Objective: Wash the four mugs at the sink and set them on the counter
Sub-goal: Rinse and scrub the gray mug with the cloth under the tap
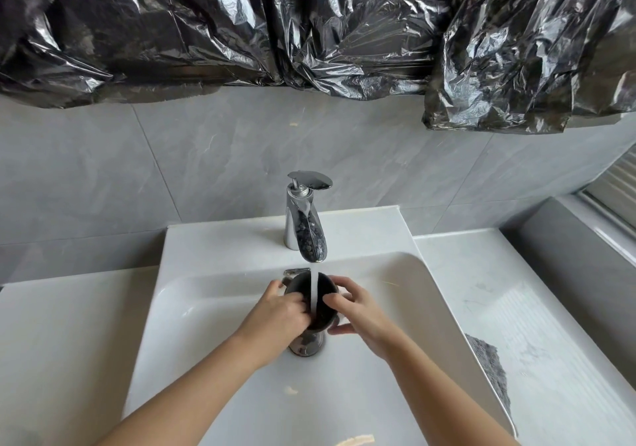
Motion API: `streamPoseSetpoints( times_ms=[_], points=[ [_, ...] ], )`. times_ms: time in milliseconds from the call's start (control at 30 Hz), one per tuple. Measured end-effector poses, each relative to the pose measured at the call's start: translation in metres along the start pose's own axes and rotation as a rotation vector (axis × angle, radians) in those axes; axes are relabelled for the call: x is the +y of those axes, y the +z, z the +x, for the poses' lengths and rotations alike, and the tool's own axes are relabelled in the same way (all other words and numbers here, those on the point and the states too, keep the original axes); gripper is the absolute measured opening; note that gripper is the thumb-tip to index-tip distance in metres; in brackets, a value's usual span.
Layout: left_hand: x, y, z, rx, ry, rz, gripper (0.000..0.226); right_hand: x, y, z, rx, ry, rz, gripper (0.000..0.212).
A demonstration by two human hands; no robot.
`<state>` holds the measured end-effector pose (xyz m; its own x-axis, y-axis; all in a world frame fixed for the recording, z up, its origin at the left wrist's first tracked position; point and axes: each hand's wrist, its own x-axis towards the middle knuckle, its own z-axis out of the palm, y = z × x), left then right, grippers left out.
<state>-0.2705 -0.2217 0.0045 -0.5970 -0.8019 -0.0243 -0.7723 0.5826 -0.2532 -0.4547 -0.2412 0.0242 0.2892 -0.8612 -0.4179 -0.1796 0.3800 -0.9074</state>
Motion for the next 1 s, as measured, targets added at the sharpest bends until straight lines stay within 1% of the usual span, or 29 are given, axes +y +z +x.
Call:
streamPoseSetpoints(
  times_ms=[67, 100, 167, 200, 233, 300, 333, 400, 500, 533, 567, 633, 667, 700, 733, 767, 800, 933, 1000],
  points=[
    [-0.005, -0.004, 0.003, -0.015, -0.013, -0.006, 0.032, -0.005, 0.001, 0.003, 0.012, -0.003, -0.074, 0.061],
    [-0.006, -0.008, 0.004, 0.008, -0.018, -0.006, 0.033, -0.004, 0.002, 0.003, 0.024, -0.007, -0.058, 0.065],
    [-0.002, -0.016, 0.006, 0.115, -0.032, 0.009, 0.034, 0.005, 0.004, 0.004, 0.047, -0.004, 0.087, 0.072],
    [0.002, -0.019, 0.006, 0.174, -0.038, -0.009, 0.032, 0.009, 0.006, 0.003, 0.053, 0.000, 0.182, 0.071],
    [0.005, -0.019, 0.006, 0.207, -0.036, -0.050, 0.031, 0.013, 0.009, 0.002, 0.057, -0.001, 0.256, 0.065],
    [0.008, -0.013, 0.004, 0.188, -0.022, -0.130, 0.031, 0.016, 0.010, 0.001, 0.059, -0.011, 0.293, 0.050],
    [0.008, -0.008, 0.004, 0.155, -0.007, -0.158, 0.031, 0.014, 0.008, 0.001, 0.050, -0.014, 0.261, 0.047],
    [0.001, -0.002, 0.003, 0.087, 0.023, -0.183, 0.031, 0.004, 0.004, 0.003, 0.013, -0.010, 0.152, 0.047],
    [-0.008, -0.005, 0.005, 0.011, 0.017, -0.172, 0.034, -0.005, 0.000, 0.008, -0.014, -0.002, -0.023, 0.064],
    [-0.008, -0.007, 0.006, 0.004, 0.015, -0.165, 0.034, -0.003, 0.001, 0.009, -0.004, -0.013, -0.036, 0.069],
    [-0.005, -0.008, 0.007, 0.007, 0.017, -0.162, 0.033, 0.002, 0.003, 0.009, 0.012, -0.027, 0.001, 0.071],
    [0.001, -0.006, 0.006, 0.045, 0.008, -0.196, 0.032, 0.017, 0.007, 0.009, 0.036, -0.027, 0.181, 0.073],
    [0.005, -0.005, 0.005, 0.079, 0.001, -0.220, 0.032, 0.022, 0.008, 0.008, 0.037, -0.015, 0.270, 0.071],
    [0.009, -0.003, 0.004, 0.118, -0.004, -0.245, 0.034, 0.024, 0.010, 0.007, 0.033, -0.005, 0.327, 0.063],
    [0.013, -0.001, 0.002, 0.147, -0.011, -0.270, 0.037, 0.024, 0.009, 0.006, 0.033, 0.000, 0.337, 0.054],
    [0.016, 0.001, 0.000, 0.163, -0.023, -0.292, 0.040, 0.023, 0.008, 0.007, 0.035, 0.005, 0.314, 0.048],
    [0.018, 0.003, 0.001, 0.163, -0.039, -0.304, 0.042, 0.020, 0.006, 0.008, 0.035, 0.006, 0.276, 0.047],
    [0.015, 0.000, 0.009, 0.104, -0.086, -0.286, 0.038, 0.007, 0.002, 0.016, 0.023, -0.032, 0.092, 0.060],
    [0.012, -0.001, 0.014, 0.078, -0.099, -0.258, 0.038, 0.008, 0.004, 0.019, 0.053, -0.064, 0.056, 0.069]
  ],
)
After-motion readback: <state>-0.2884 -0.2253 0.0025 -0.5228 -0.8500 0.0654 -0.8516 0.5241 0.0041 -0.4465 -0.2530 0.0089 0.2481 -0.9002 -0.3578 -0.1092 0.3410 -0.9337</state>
